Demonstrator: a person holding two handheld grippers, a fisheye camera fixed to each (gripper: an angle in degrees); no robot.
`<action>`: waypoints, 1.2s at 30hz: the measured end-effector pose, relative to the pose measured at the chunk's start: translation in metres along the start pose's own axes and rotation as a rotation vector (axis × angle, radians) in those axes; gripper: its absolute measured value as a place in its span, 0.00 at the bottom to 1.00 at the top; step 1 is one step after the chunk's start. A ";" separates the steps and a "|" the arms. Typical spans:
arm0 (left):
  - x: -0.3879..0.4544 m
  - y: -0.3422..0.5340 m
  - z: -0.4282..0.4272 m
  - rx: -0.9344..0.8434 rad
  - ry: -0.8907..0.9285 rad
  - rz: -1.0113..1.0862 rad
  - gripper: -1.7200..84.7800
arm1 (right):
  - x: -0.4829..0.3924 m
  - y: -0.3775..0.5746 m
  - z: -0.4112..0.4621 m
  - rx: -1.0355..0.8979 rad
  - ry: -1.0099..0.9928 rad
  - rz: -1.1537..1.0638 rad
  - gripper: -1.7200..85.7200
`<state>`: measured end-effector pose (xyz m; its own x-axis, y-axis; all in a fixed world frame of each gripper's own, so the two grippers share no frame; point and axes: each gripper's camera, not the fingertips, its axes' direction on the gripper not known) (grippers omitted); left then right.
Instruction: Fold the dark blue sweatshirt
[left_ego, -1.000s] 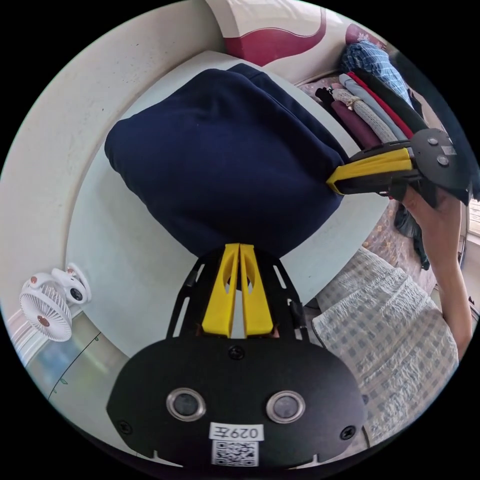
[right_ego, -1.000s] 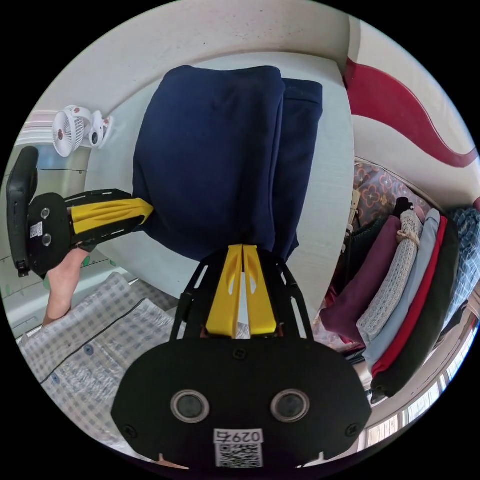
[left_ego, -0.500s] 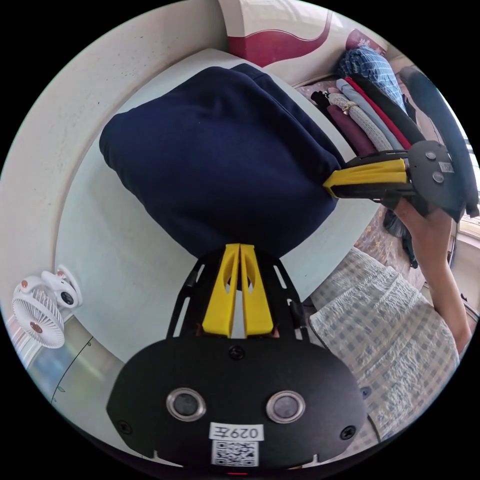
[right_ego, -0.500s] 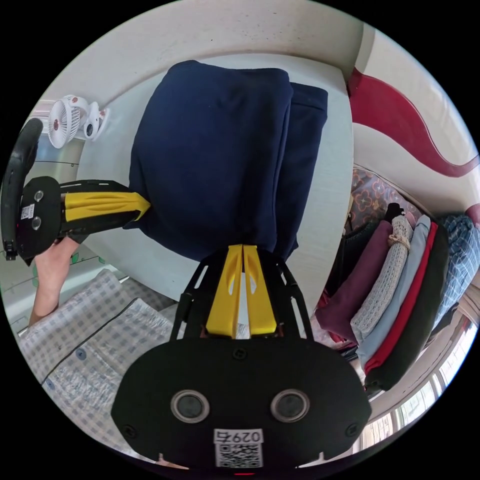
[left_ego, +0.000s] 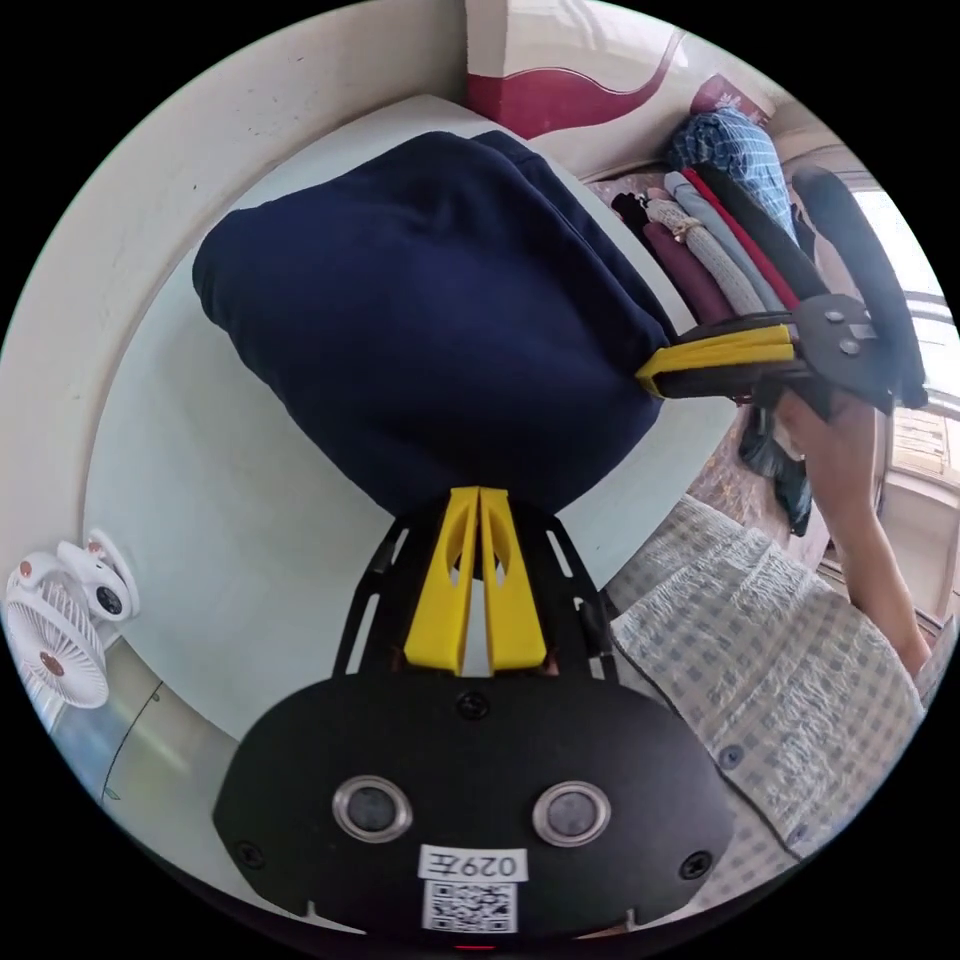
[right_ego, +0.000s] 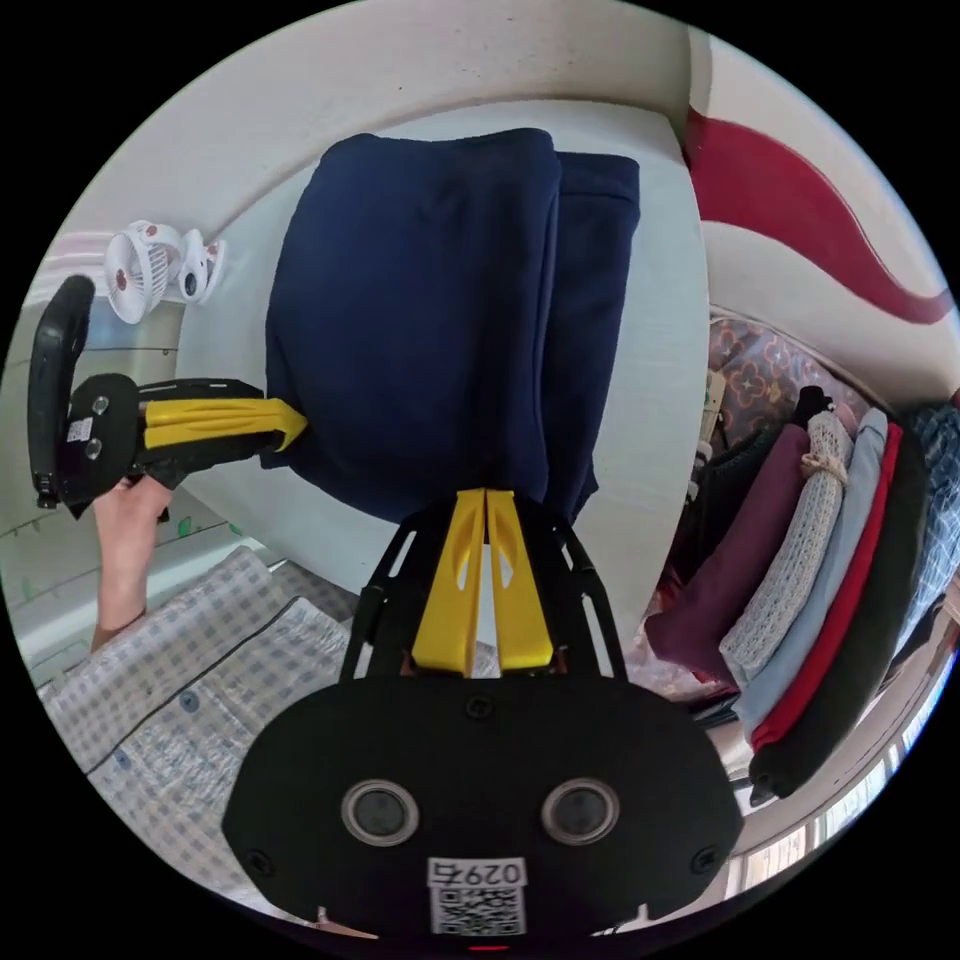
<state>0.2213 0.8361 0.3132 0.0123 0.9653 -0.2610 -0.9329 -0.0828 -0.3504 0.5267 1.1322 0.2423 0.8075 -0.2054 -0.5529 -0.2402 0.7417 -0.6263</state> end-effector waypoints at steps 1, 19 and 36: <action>-0.019 0.013 -0.008 0.054 0.090 -0.052 0.01 | 0.008 0.005 -0.008 0.006 -0.051 0.017 0.01; -0.177 0.078 0.068 0.170 0.915 -0.278 0.21 | 0.036 0.067 -0.018 -0.050 -0.038 0.004 0.01; -0.154 0.066 0.109 -0.107 0.843 -0.034 0.16 | 0.215 0.410 0.025 0.499 -0.899 0.611 0.30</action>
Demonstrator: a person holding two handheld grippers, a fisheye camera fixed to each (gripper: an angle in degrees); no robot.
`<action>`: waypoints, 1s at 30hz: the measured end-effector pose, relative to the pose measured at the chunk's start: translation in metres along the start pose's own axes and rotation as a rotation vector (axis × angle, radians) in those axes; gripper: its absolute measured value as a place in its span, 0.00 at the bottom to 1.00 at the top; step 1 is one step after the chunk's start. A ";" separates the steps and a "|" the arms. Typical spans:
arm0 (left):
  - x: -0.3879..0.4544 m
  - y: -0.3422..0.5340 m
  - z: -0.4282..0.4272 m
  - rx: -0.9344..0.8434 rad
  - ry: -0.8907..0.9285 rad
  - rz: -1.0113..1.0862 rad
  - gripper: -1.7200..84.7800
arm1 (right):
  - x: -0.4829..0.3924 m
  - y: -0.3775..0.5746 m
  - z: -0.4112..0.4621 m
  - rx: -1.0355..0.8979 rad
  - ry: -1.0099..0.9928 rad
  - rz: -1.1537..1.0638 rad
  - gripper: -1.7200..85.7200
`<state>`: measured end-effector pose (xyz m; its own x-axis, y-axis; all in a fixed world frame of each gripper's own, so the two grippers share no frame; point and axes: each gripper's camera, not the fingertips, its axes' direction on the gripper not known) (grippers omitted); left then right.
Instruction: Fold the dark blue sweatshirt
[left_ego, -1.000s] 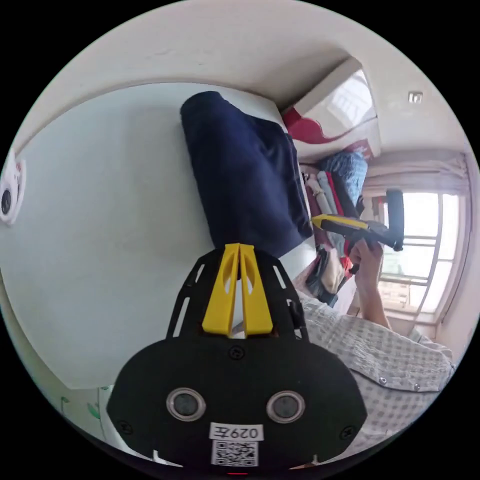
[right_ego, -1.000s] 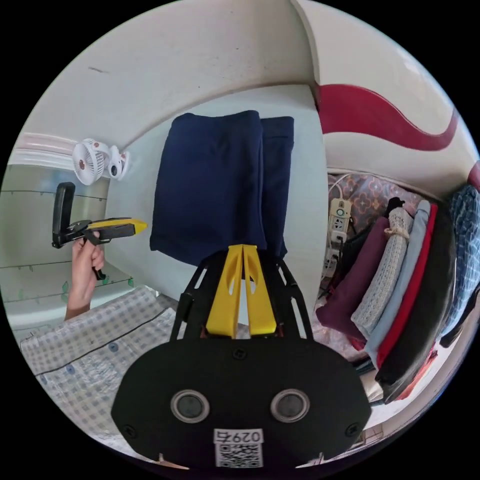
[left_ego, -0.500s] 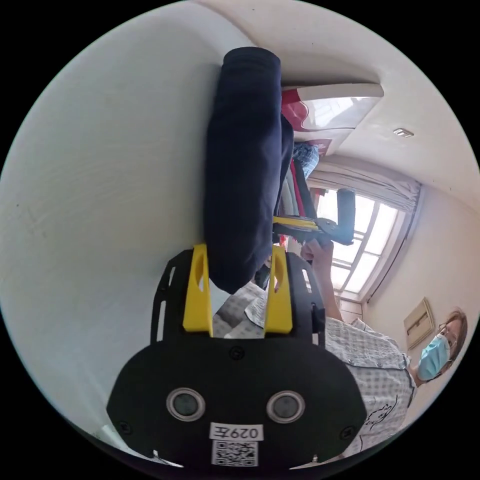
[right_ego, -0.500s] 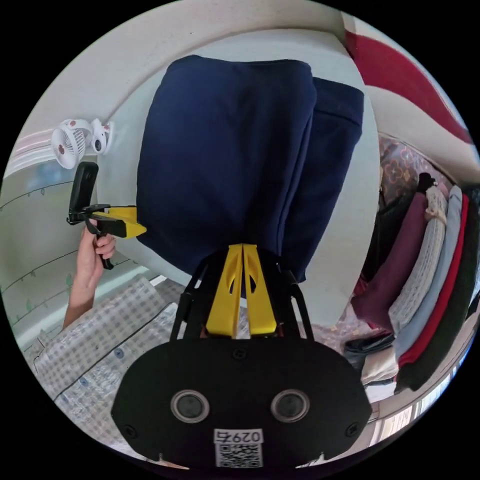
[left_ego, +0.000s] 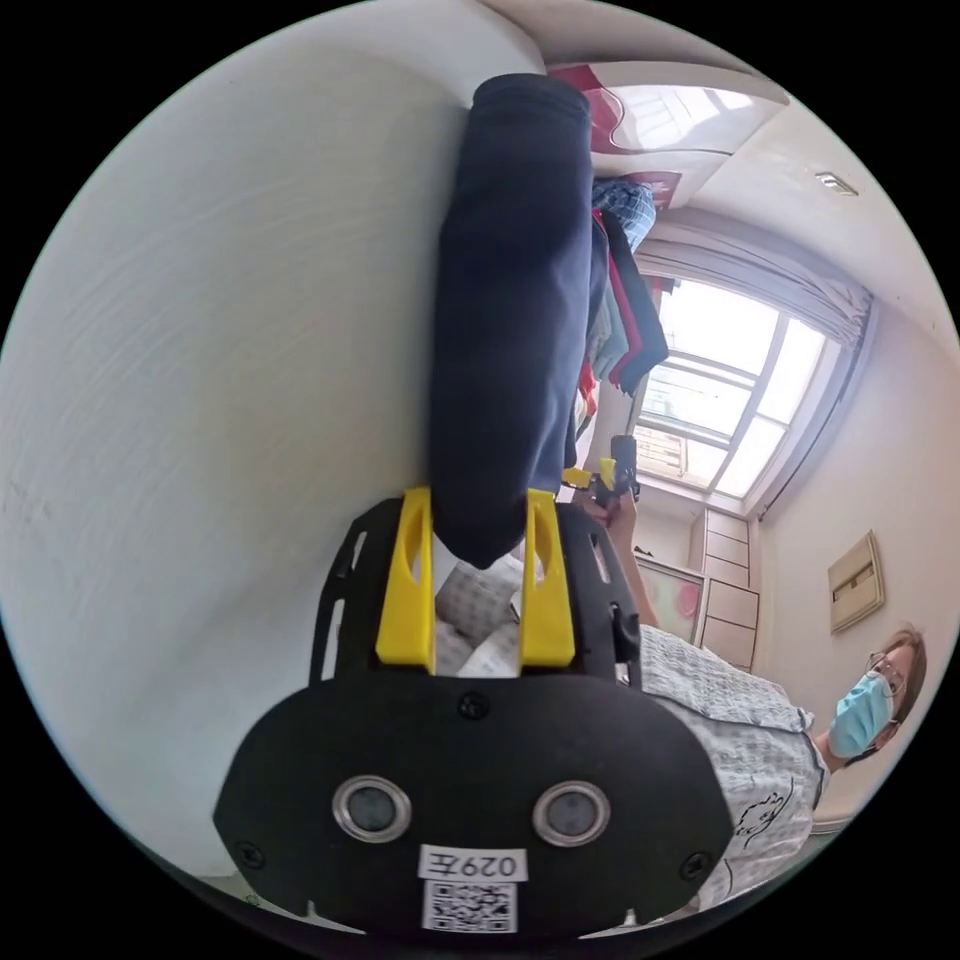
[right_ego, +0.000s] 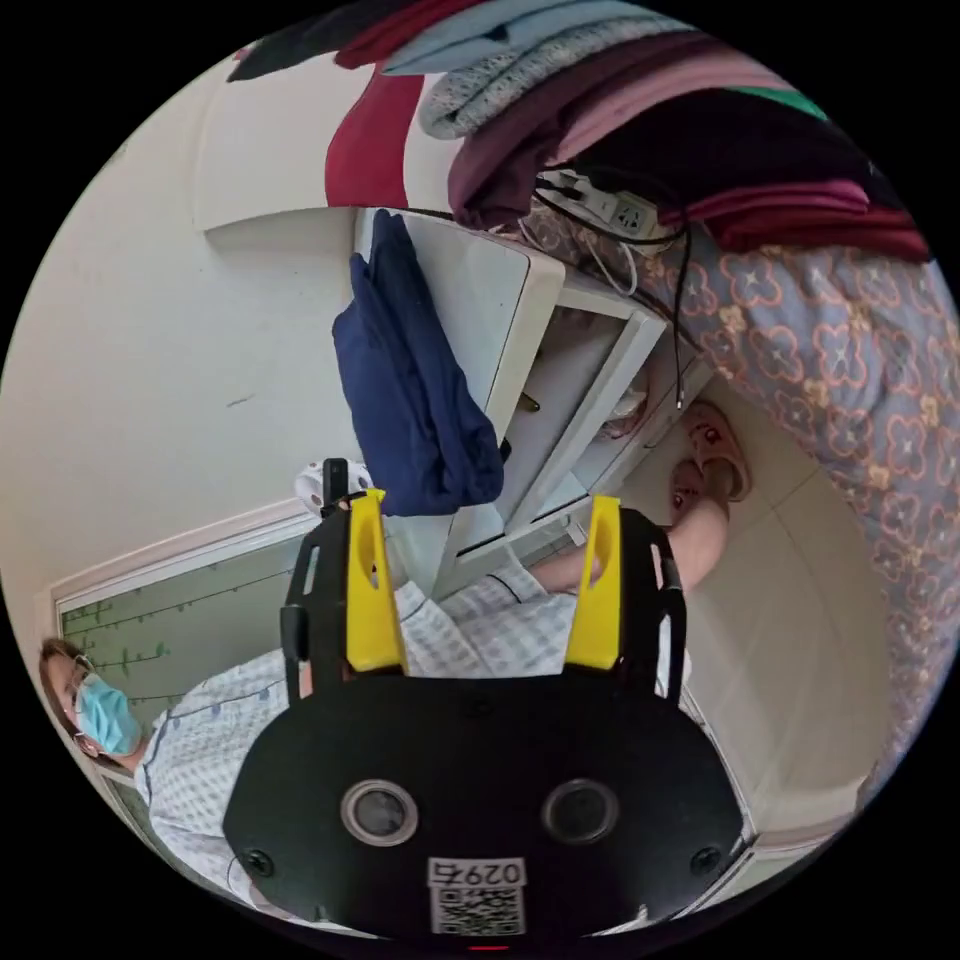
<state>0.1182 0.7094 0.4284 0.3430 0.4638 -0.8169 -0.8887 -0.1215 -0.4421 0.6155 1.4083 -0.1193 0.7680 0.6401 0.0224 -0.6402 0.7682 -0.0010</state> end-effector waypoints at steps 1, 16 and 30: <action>-0.001 -0.004 0.003 -0.020 0.005 0.004 0.15 | 0.007 -0.002 0.004 -0.020 -0.065 0.001 0.28; 0.017 0.088 0.038 -0.134 0.162 0.001 0.13 | -0.037 0.116 -0.131 -0.169 -0.098 -0.269 0.06; 0.266 -0.024 0.050 0.191 0.383 0.628 0.12 | -0.240 0.112 -0.468 0.035 0.240 -1.122 0.03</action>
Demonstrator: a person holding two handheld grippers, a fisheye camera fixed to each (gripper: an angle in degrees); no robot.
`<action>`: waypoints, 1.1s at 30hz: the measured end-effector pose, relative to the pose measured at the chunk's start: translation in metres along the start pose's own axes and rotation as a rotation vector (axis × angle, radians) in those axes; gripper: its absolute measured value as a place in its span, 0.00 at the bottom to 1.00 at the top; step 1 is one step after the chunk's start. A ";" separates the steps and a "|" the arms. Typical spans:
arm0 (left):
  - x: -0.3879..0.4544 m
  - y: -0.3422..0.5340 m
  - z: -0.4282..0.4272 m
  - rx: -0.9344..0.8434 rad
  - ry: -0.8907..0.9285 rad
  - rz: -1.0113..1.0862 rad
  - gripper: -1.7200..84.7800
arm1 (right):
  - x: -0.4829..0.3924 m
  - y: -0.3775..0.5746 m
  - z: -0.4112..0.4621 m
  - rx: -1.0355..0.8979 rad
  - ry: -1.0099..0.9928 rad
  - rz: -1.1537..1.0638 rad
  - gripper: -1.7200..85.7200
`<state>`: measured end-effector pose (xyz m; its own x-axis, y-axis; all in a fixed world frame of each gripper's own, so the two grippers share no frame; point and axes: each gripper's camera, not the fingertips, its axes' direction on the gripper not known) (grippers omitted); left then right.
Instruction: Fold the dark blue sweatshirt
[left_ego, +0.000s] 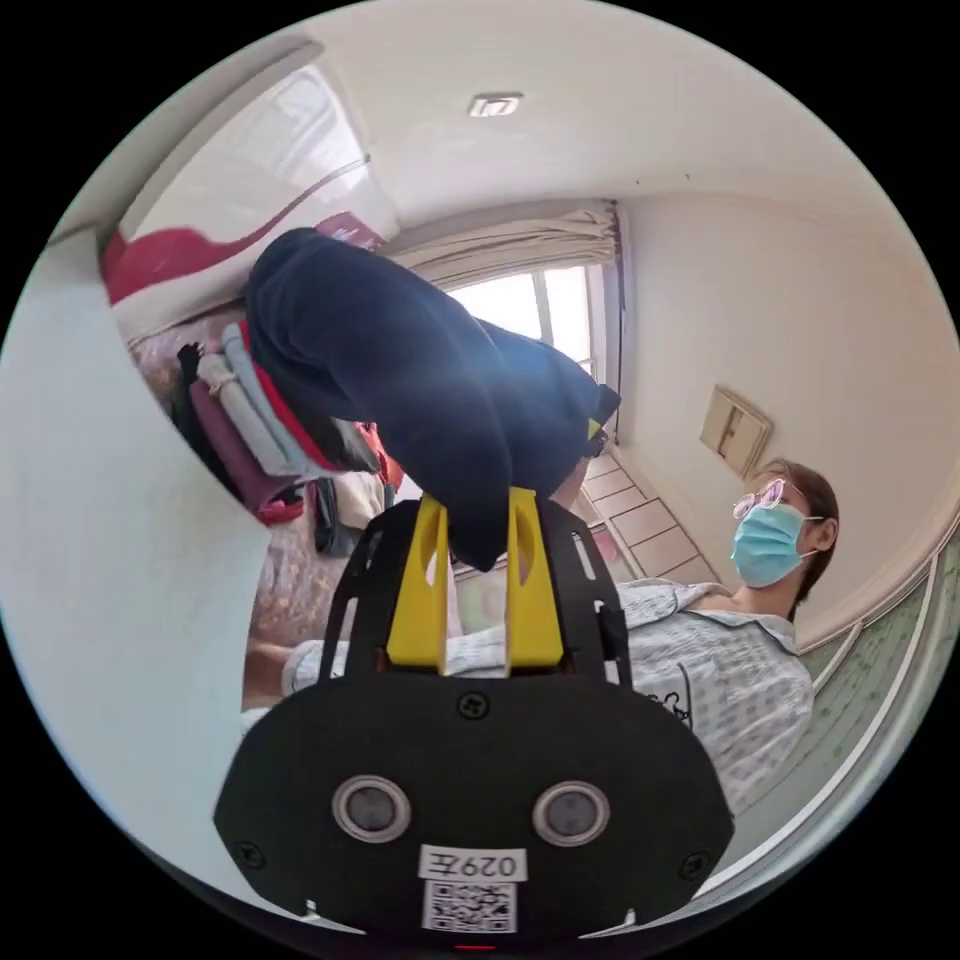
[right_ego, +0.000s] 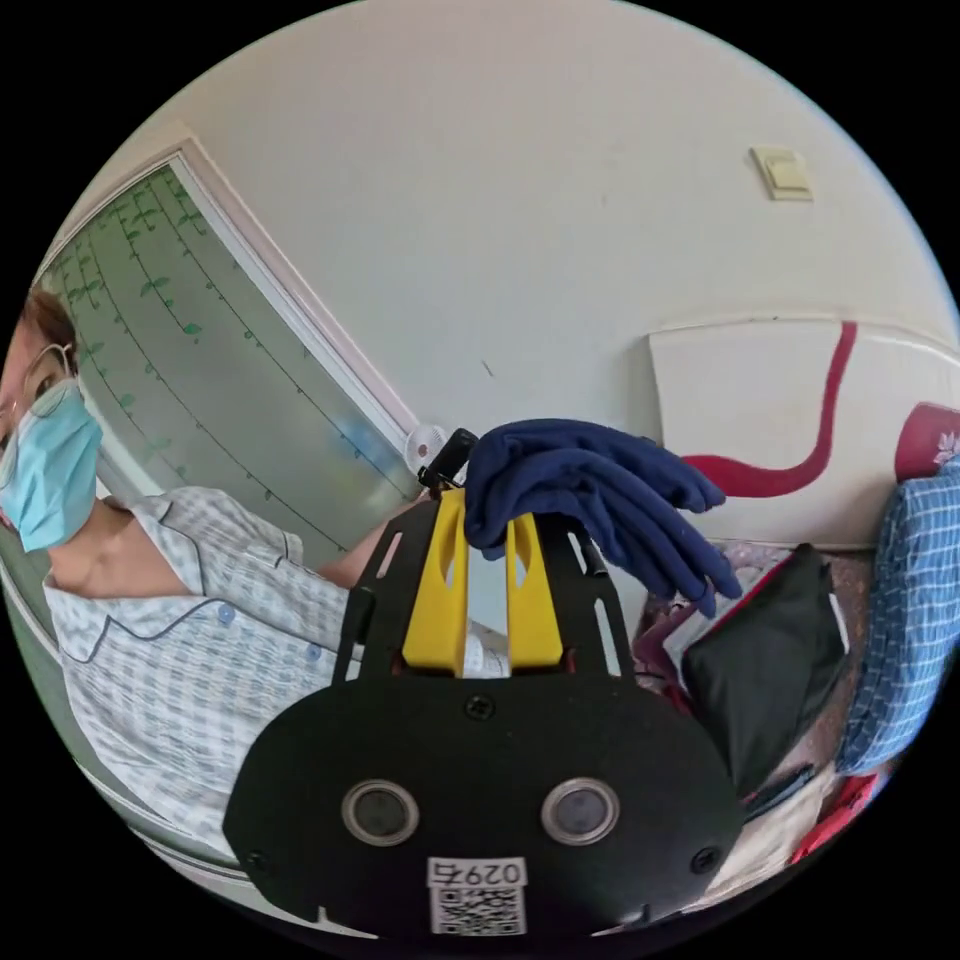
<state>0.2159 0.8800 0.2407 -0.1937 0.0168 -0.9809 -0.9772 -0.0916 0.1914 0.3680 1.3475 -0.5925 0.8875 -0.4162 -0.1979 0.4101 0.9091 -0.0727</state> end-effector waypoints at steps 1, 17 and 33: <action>0.010 -0.027 0.025 -0.028 -0.029 0.055 0.12 | 0.010 0.016 -0.039 0.036 0.055 0.026 0.03; -0.139 -0.101 0.284 -0.298 -0.385 -0.324 0.12 | 0.346 0.392 -0.185 0.095 -0.185 1.104 0.08; -0.134 -0.030 0.217 -0.129 -0.540 -0.481 0.01 | 0.315 0.718 -0.436 0.400 0.360 1.565 0.17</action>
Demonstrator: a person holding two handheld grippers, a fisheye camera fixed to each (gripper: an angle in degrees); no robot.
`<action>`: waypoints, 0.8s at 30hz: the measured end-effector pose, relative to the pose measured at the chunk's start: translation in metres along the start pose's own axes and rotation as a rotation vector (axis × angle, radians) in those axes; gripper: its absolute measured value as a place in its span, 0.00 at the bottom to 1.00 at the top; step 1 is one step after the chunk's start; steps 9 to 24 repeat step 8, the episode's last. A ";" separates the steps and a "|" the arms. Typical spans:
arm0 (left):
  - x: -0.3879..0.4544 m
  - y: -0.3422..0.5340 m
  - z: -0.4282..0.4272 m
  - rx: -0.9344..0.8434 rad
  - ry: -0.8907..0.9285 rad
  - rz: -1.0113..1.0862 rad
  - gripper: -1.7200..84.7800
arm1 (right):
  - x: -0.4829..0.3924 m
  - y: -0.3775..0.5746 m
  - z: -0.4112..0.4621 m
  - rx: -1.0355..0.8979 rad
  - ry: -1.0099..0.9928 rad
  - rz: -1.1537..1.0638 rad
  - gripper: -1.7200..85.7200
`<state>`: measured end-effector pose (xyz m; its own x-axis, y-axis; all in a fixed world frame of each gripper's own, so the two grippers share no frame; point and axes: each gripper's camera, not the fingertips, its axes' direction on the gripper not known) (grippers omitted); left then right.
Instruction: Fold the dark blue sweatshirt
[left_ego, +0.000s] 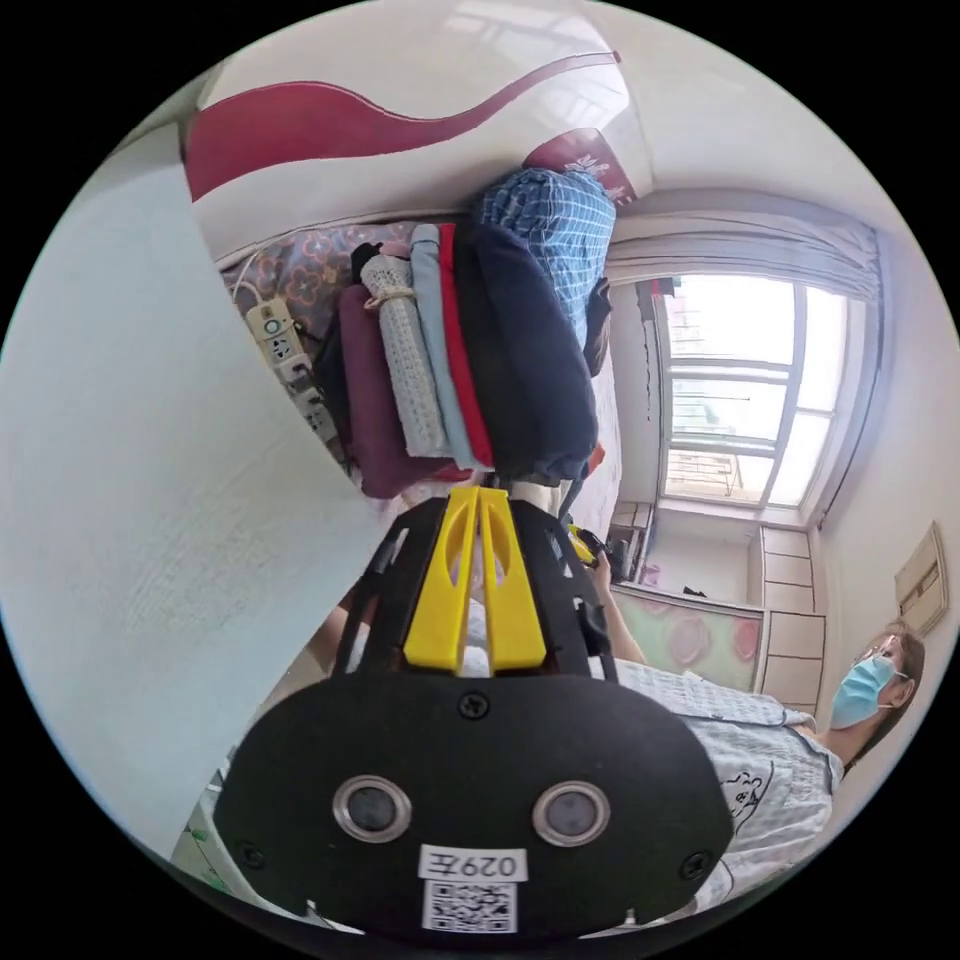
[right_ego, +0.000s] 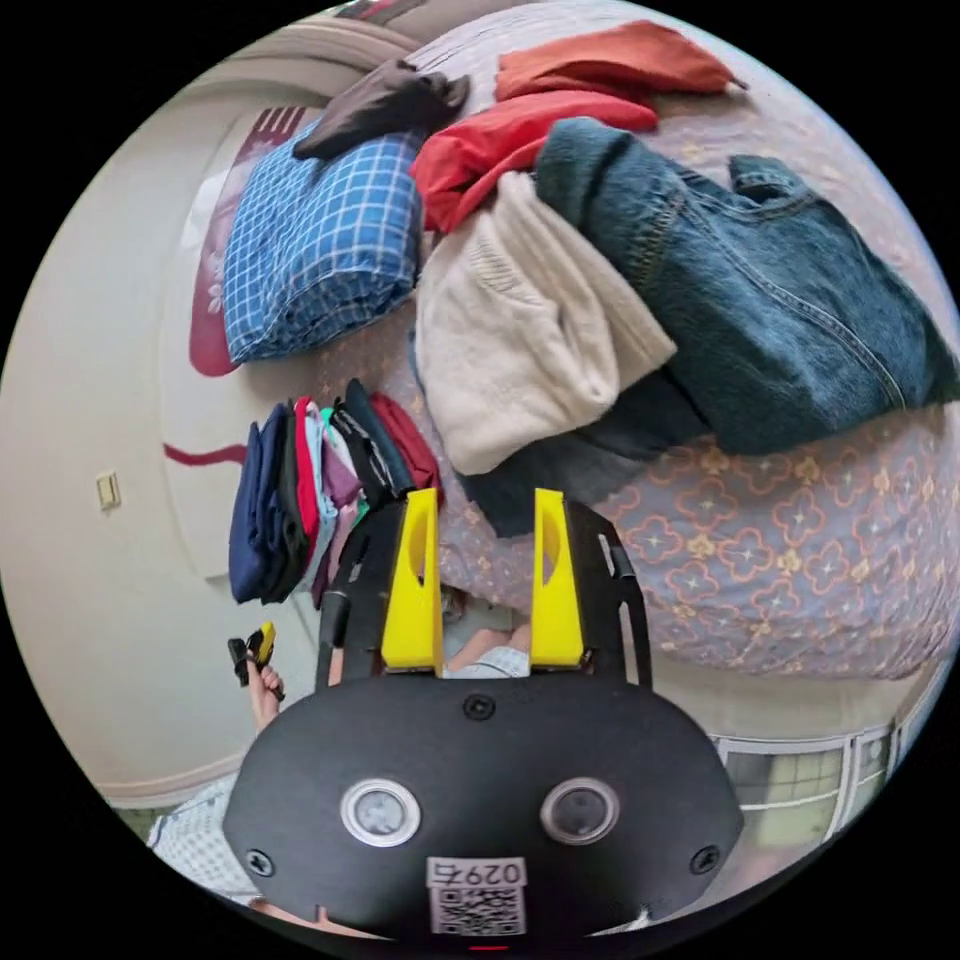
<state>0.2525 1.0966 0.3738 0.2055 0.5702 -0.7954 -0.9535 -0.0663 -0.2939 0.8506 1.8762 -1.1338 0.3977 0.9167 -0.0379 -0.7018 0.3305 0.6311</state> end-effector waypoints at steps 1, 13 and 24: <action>-0.008 0.008 -0.002 -0.001 0.022 -0.027 0.01 | 0.018 -0.008 -0.008 0.037 -0.049 0.041 0.17; -0.038 0.047 -0.012 0.024 0.105 -0.144 0.01 | 0.080 -0.050 -0.013 0.133 -0.208 0.278 0.17; -0.038 0.047 -0.012 0.024 0.105 -0.144 0.01 | 0.080 -0.050 -0.013 0.133 -0.208 0.278 0.17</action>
